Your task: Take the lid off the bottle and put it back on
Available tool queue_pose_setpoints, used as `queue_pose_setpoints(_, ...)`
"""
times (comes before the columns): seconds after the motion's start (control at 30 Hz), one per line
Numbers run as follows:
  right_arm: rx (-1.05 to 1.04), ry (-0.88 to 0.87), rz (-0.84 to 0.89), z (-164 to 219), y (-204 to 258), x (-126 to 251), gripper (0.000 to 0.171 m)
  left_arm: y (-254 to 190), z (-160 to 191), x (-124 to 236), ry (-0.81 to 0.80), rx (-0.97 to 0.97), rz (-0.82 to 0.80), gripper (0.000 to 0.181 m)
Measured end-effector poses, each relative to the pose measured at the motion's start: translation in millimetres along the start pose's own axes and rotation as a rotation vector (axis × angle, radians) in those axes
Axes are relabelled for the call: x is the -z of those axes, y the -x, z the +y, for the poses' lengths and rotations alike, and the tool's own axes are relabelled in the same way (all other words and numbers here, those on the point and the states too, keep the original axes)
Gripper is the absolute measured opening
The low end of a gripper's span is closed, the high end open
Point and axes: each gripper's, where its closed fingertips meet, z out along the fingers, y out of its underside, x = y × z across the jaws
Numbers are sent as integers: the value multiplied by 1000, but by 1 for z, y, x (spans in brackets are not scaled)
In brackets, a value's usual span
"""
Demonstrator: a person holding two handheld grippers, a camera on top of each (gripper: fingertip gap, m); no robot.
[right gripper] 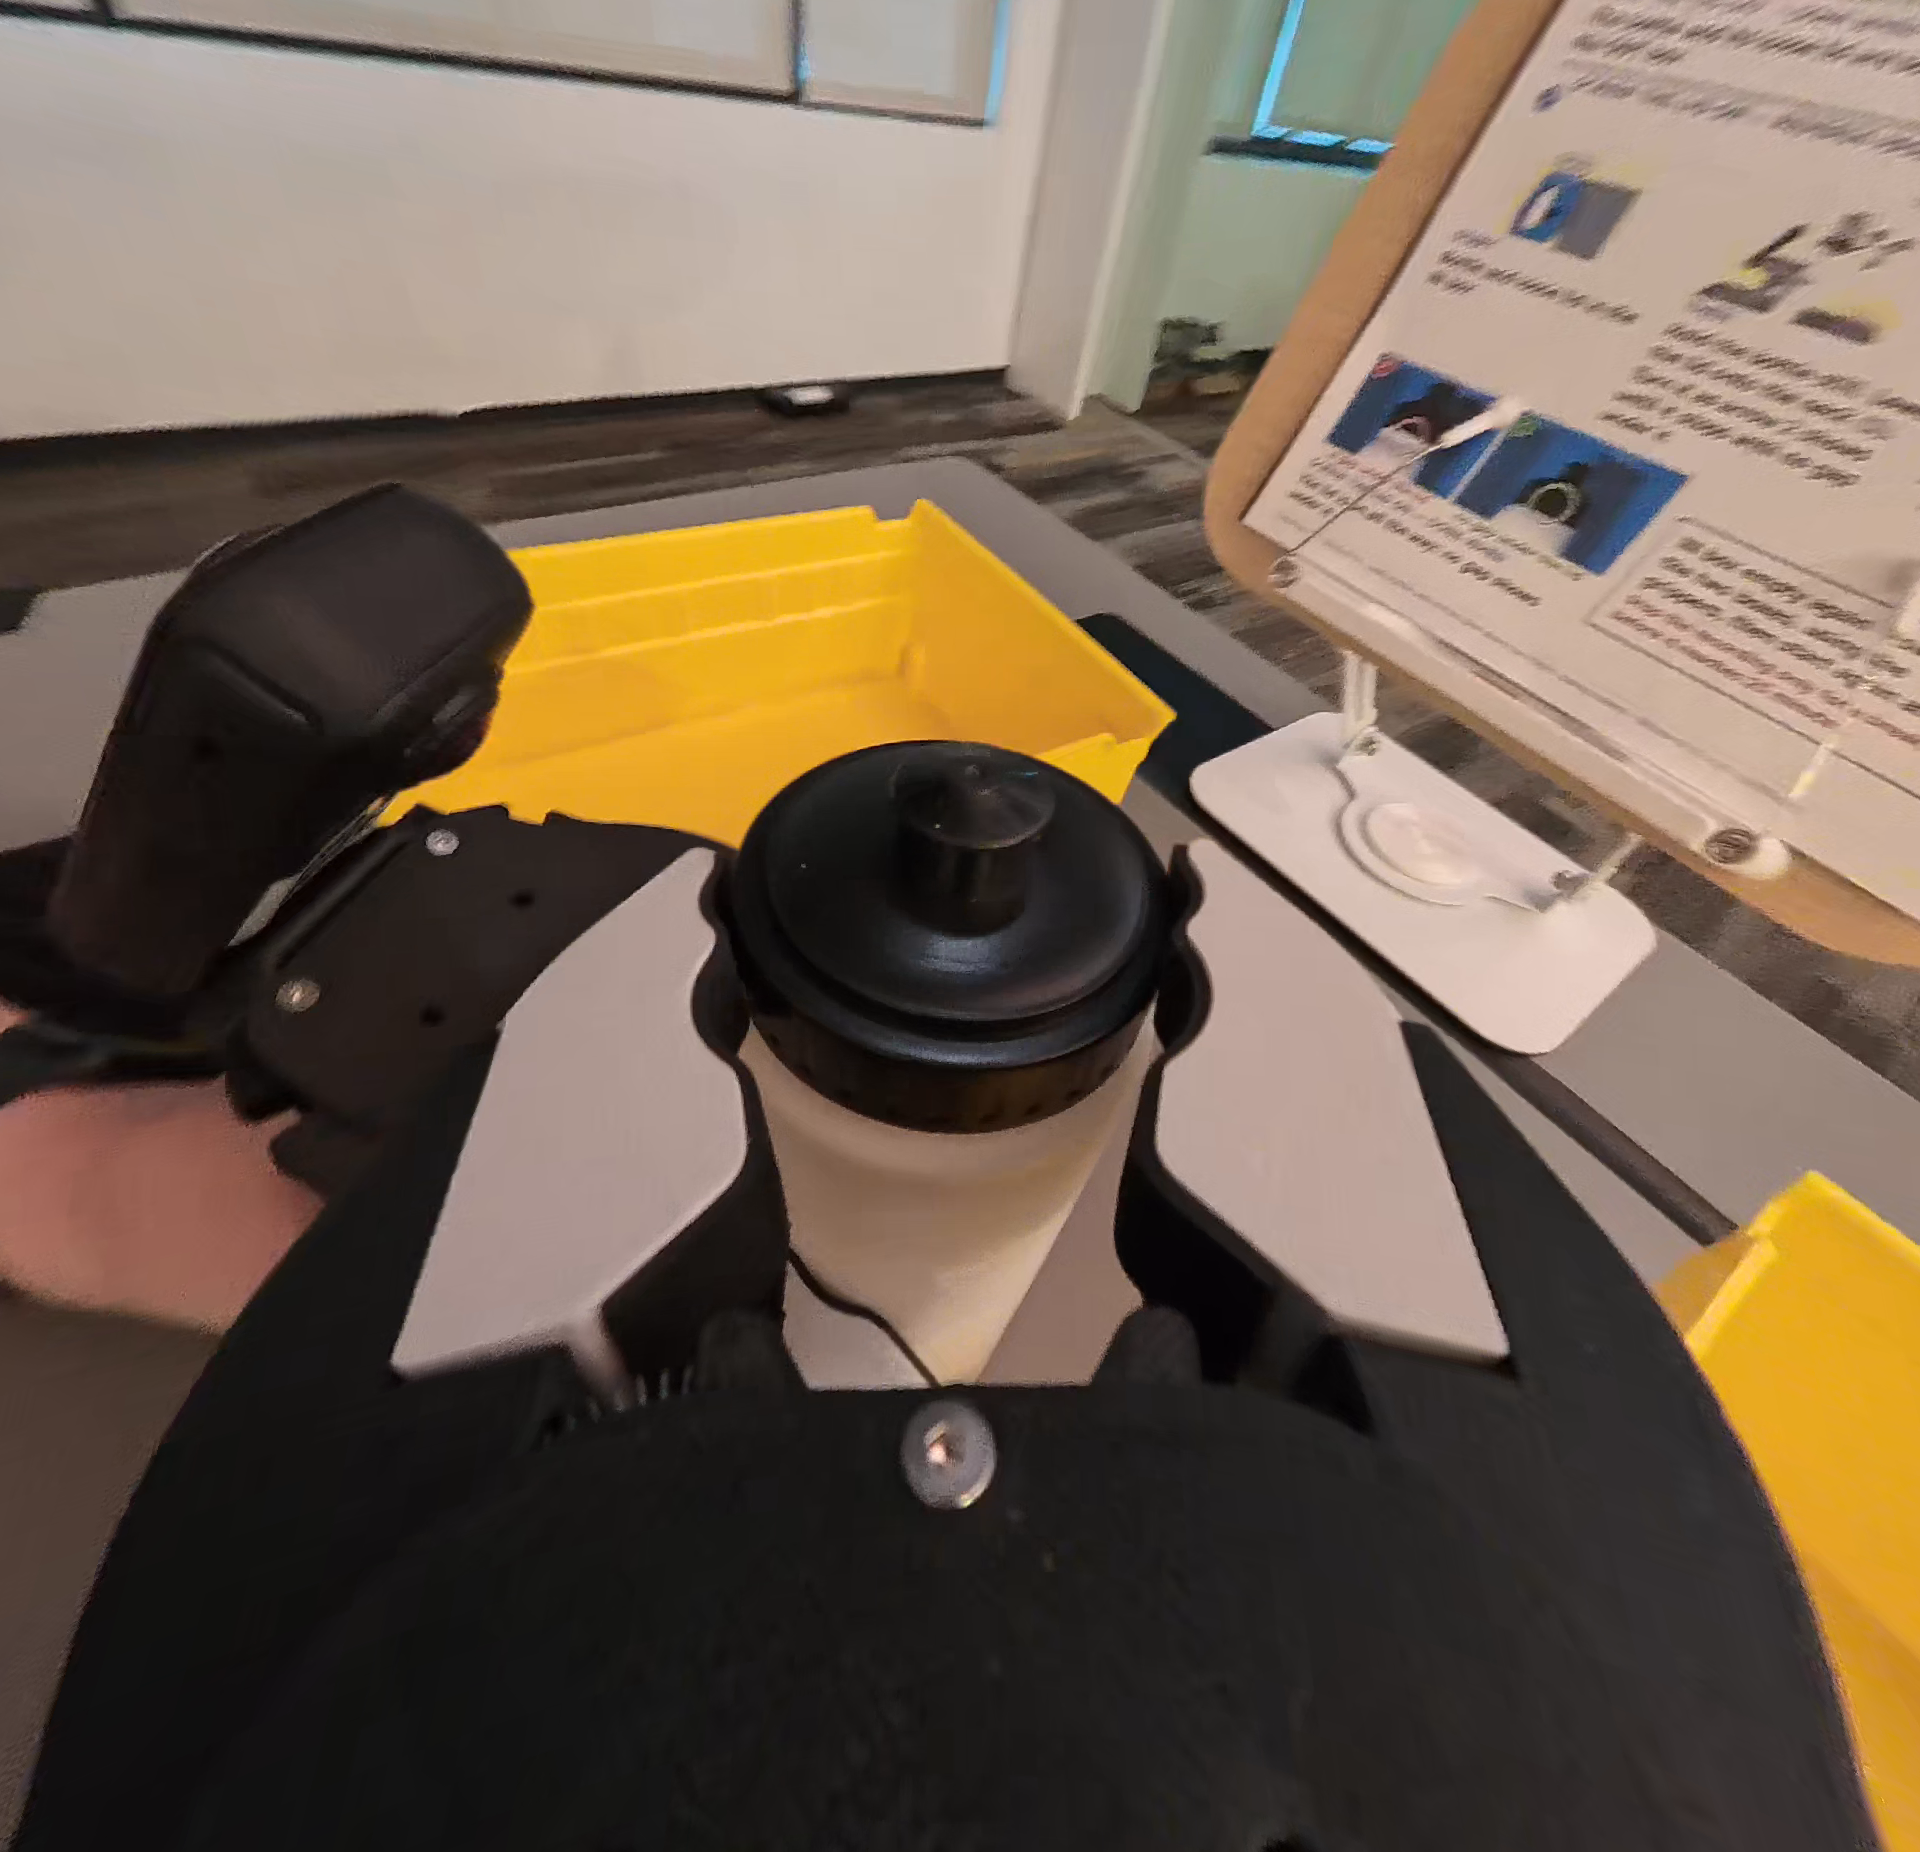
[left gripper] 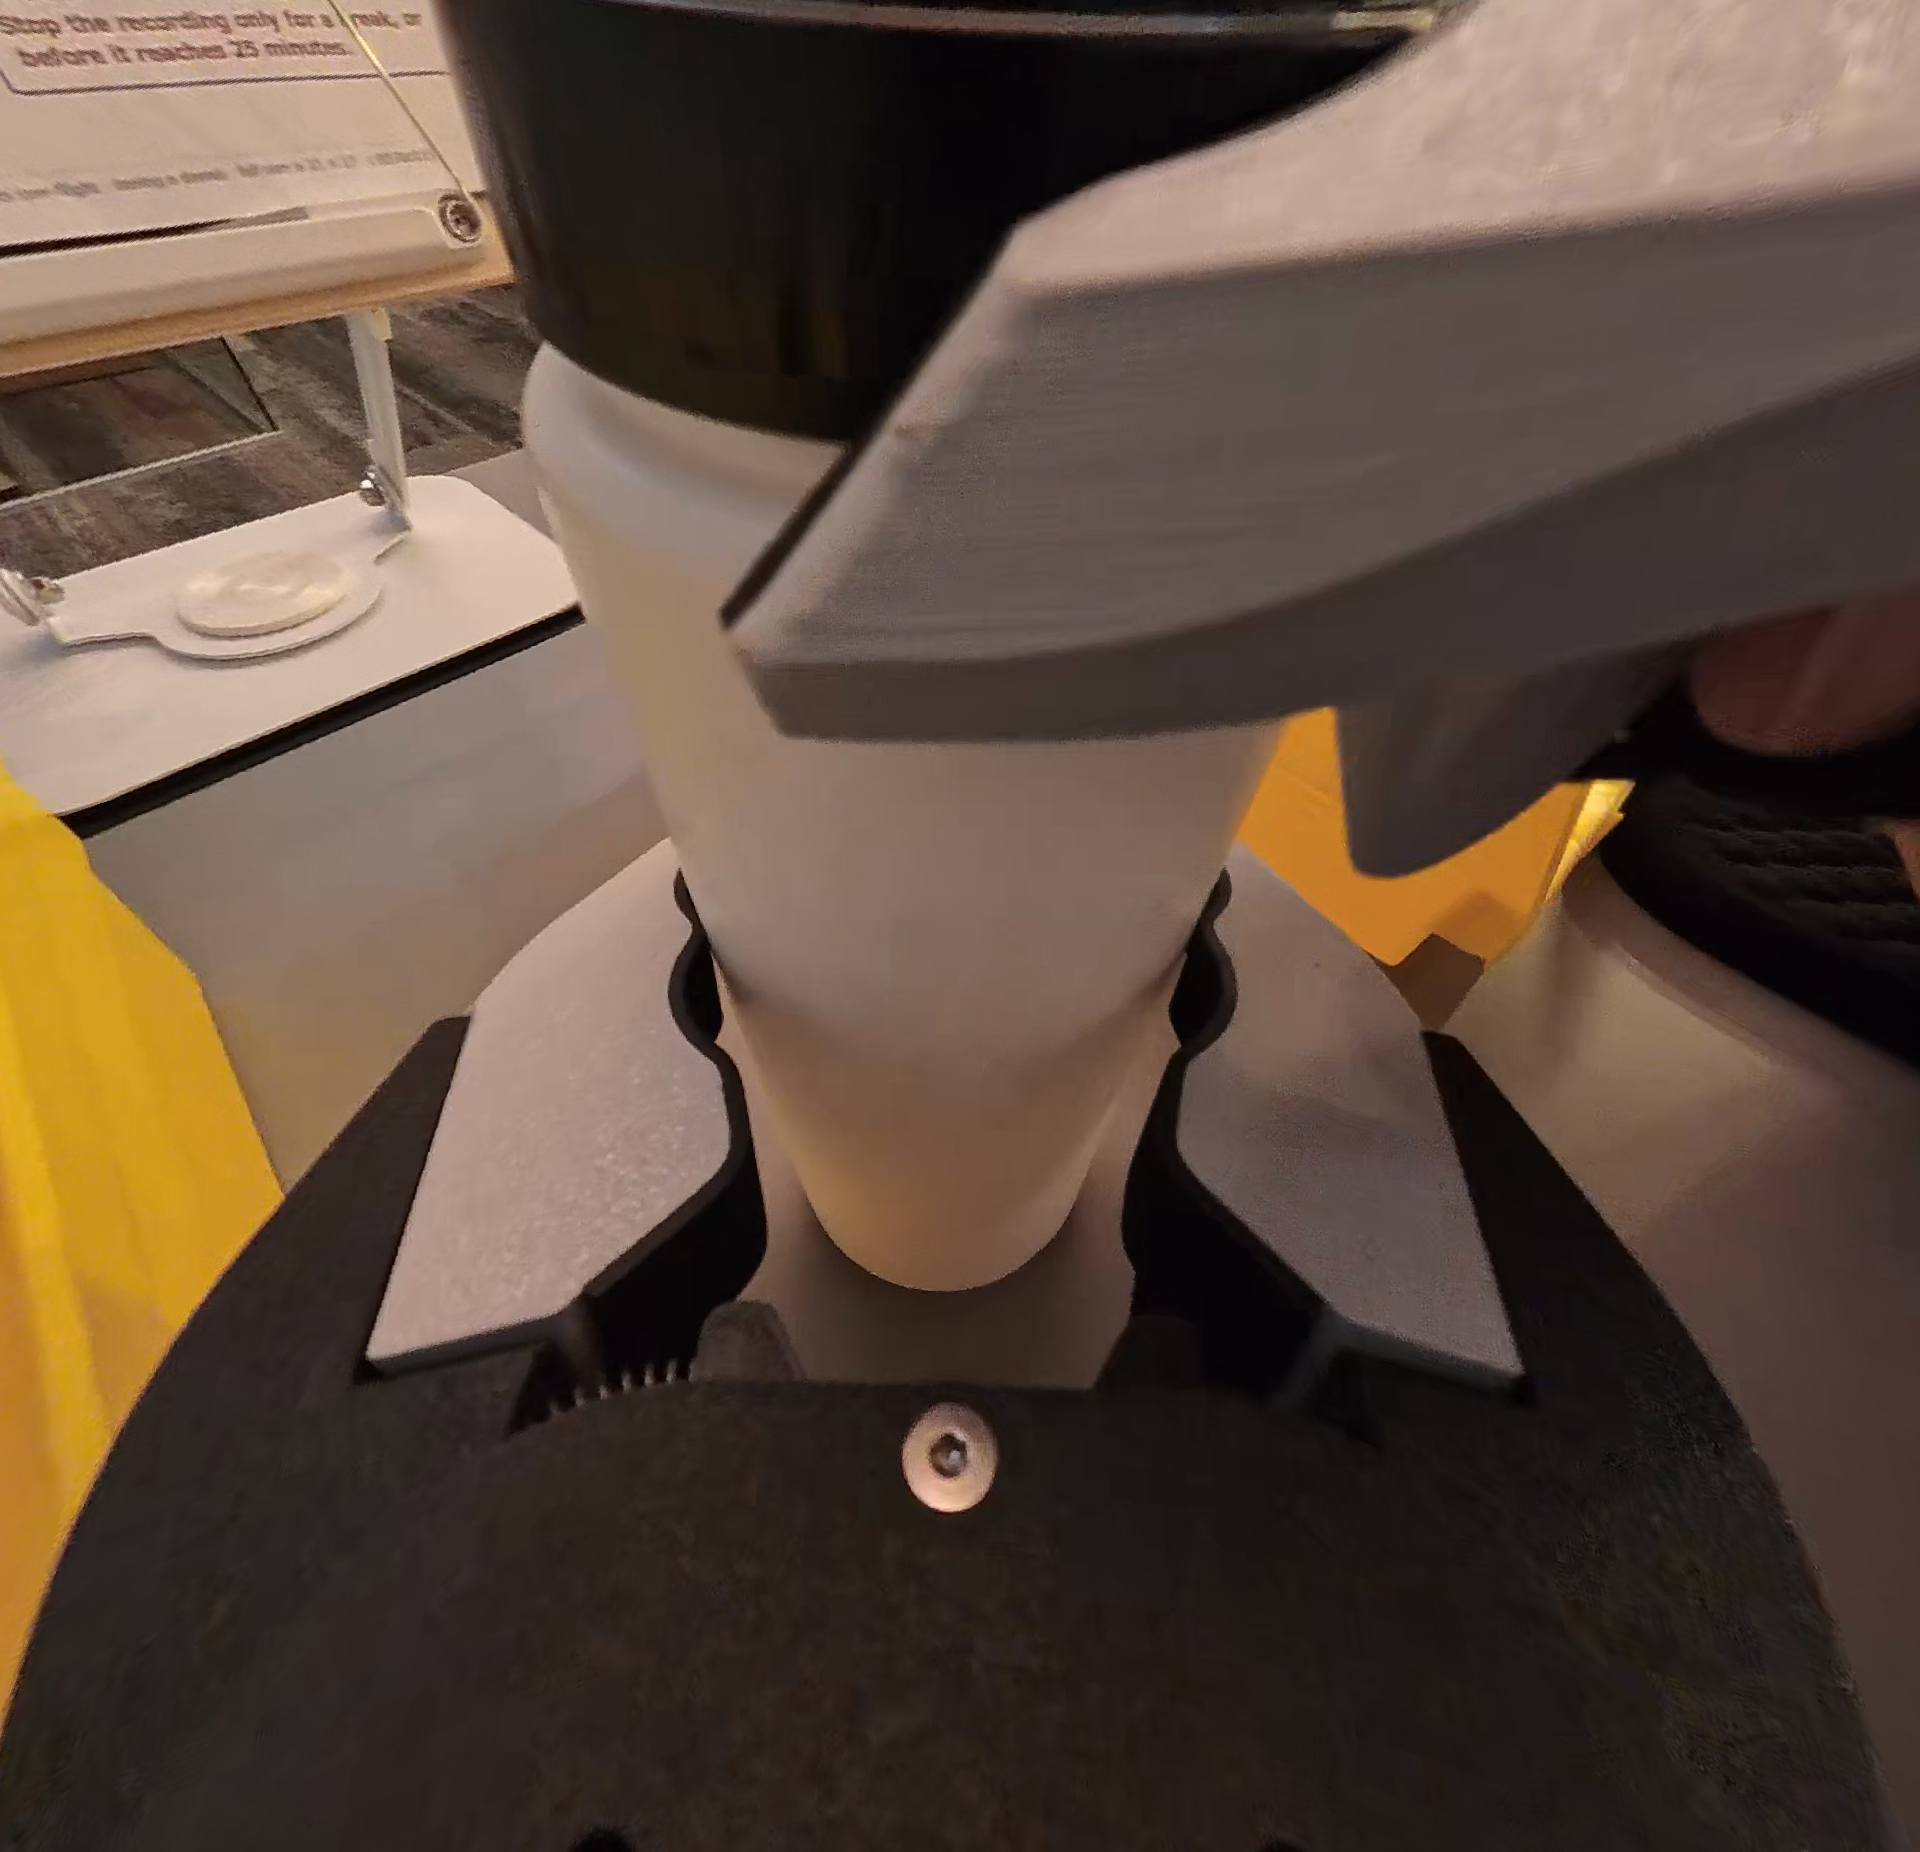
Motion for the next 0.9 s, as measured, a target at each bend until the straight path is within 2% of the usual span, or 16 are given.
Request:
queue_pose_setpoints(0.13, 5, -9, 2, -1, 1, 0, 79, 0, 0, 0, -2, 2, 12, 86)
queue_pose_setpoints(0.3, -24, 49, -295, 3, 8, 5, 85, -7, 0, -2, -4, -15, 81, 86)
queue_pose_setpoints(0.4, -66, 71, -422, 6, 10, 13, 80, -16, -1, -4, -17, -28, 139, 86)
queue_pose_setpoints(0.53, -55, 62, -353, 5, 9, 9, 79, -13, -1, -3, -11, -15, 122, 86)
queue_pose_setpoints(0.73, -80, 1, -67, -1, 6, 1, 79, -2, 0, 0, 4, -13, 20, 86)
queue_pose_setpoints(0.8, -91, -9, -48, -1, 6, 1, 79, -2, 0, 0, 4, -15, 25, 86)
queue_pose_setpoints(0.9, -87, 0, -125, -1, 7, 1, 79, -3, 0, -1, 4, -12, 43, 86)
